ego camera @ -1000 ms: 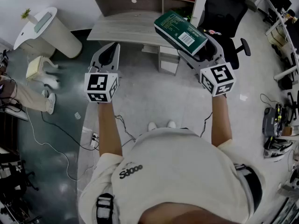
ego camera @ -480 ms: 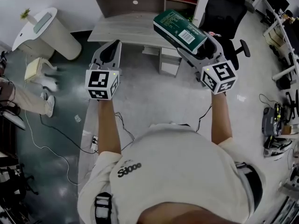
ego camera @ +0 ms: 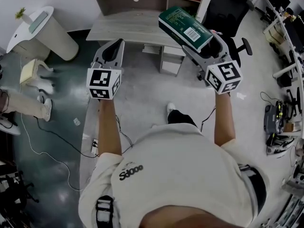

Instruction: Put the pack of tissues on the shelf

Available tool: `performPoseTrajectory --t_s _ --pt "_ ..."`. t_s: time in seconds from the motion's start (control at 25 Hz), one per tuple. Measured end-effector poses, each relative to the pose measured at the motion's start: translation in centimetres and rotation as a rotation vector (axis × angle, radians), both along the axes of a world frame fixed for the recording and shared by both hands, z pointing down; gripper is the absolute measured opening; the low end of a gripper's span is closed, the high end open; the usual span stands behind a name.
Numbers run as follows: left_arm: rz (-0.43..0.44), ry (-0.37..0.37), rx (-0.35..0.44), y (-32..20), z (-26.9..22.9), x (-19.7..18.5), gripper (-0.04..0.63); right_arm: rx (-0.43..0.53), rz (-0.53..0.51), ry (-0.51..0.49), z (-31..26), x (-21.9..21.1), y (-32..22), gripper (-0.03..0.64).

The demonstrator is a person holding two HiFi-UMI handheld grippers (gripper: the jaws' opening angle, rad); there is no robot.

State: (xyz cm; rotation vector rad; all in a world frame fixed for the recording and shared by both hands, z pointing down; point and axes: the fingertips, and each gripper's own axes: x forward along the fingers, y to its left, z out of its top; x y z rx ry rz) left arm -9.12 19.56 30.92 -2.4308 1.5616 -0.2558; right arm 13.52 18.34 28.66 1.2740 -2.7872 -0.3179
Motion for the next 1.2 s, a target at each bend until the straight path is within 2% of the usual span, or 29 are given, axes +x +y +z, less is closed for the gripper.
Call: performPoseTrajectory --t_s 0.32,0.6,0.88,1.2 --pt "-0.026 -0.009 -0.034 -5.9 1.5 -1.1 0.018 -0.013 -0.035 -0.032 1.0 -1.4 -6.6 0.428" --pt "-0.056 -0.033 -0.043 -16.4 1.5 -0.8 0.018 0.004 -0.092 -0.081 0.9 -1.6 -17.4 0.427" --pt "-0.096 -0.041 -0.048 -27.9 -1.0 0.3 0.018 -0.005 -0.148 -0.103 -1.1 -1.1 -30.0 0.428" --pt "-0.165 -0.015 -0.061 -35.6 0.7 0.0 0.018 -0.005 -0.241 -0.153 -0.7 -2.2 -38.8 0.428"
